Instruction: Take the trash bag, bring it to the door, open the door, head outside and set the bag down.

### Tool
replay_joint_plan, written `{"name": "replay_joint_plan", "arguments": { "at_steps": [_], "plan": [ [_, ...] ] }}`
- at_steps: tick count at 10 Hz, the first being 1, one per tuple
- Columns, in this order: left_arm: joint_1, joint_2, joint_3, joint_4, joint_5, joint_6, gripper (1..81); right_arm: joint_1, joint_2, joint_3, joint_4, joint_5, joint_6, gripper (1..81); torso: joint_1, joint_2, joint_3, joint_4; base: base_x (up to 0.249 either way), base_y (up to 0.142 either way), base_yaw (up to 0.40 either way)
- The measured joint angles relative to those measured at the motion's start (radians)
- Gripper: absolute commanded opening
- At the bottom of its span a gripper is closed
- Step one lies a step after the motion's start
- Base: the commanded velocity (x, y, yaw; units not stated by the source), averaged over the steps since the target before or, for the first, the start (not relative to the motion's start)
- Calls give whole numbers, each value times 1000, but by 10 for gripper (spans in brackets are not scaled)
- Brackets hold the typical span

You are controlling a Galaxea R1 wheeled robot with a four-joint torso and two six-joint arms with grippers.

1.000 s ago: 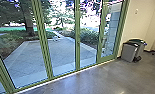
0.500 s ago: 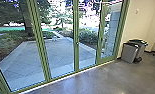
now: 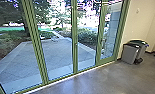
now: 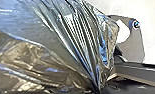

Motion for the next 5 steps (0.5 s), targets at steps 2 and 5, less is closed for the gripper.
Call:
{"name": "replay_joint_plan", "arguments": {
  "at_steps": [2, 5],
  "plan": [
    [0, 0, 0, 0, 0, 0, 10, 0, 0, 0, 0, 0, 0, 811, 0, 0, 0, 0, 159, -82, 0],
    [0, 3, 0, 0, 0, 0, 10, 0, 0, -1, 0, 0, 0, 811, 0, 0, 0, 0, 161, -89, 0]
  ]
}}
